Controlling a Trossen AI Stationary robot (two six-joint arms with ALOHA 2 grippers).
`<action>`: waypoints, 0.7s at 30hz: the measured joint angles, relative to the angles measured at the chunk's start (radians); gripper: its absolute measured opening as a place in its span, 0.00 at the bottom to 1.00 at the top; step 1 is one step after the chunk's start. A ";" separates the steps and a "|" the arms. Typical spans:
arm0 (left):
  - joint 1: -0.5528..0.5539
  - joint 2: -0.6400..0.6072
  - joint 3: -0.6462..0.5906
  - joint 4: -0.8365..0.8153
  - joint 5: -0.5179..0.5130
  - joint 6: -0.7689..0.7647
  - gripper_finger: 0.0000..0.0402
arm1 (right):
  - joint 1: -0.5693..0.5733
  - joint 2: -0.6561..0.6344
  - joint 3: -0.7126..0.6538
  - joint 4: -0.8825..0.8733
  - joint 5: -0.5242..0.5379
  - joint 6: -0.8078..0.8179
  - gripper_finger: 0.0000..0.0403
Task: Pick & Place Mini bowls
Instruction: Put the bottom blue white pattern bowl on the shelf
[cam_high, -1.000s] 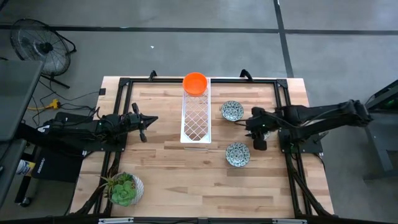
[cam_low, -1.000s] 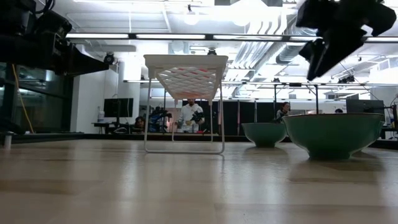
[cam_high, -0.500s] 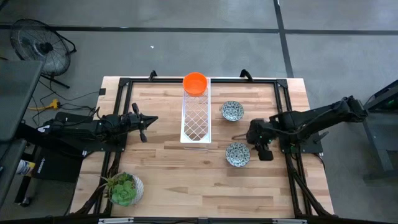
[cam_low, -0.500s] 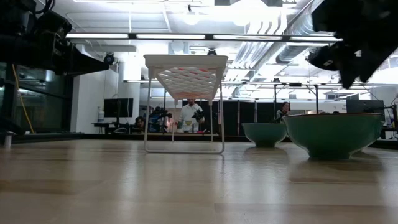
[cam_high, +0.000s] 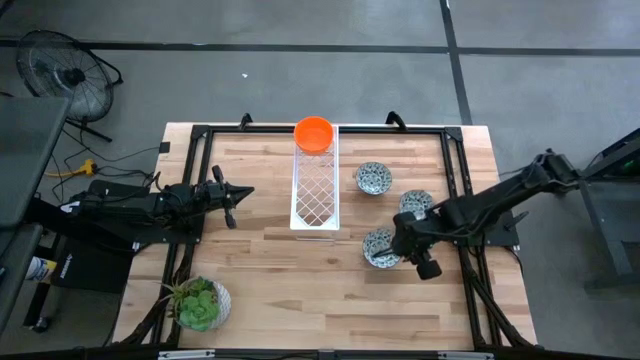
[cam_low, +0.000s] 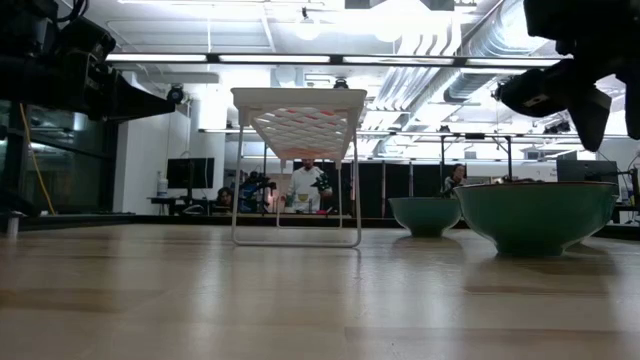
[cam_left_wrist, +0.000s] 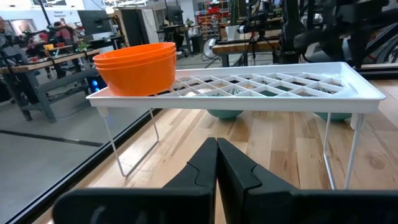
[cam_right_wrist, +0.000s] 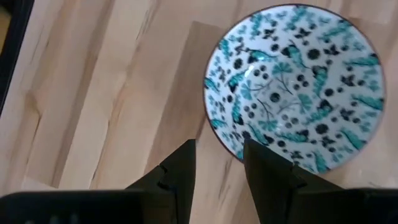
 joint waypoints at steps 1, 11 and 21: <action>0.000 0.000 0.000 0.000 0.000 0.000 0.00 | 0.005 0.006 0.000 0.005 0.000 -0.001 0.30; 0.000 0.000 0.000 0.000 0.000 0.000 0.00 | 0.040 0.073 0.000 0.055 -0.013 -0.022 0.45; 0.000 0.000 0.000 0.000 0.000 0.000 0.00 | 0.049 0.128 0.000 0.114 0.010 -0.092 0.53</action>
